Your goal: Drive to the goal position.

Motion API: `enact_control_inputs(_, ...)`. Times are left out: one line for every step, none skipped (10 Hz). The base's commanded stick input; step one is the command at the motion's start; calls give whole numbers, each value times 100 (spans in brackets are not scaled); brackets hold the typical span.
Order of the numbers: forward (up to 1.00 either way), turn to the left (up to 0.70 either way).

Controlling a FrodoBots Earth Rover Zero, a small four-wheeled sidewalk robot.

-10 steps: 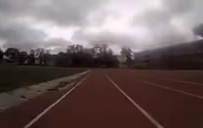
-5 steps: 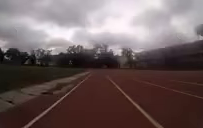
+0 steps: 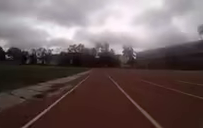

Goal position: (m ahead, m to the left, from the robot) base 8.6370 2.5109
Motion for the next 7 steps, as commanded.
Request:
enact_control_inputs(70,0)
enact_control_inputs(70,0)
enact_control_inputs(70,0)
enact_control_inputs(70,0)
enact_control_inputs(70,0)
enact_control_inputs(70,0)
enact_control_inputs(70,0)
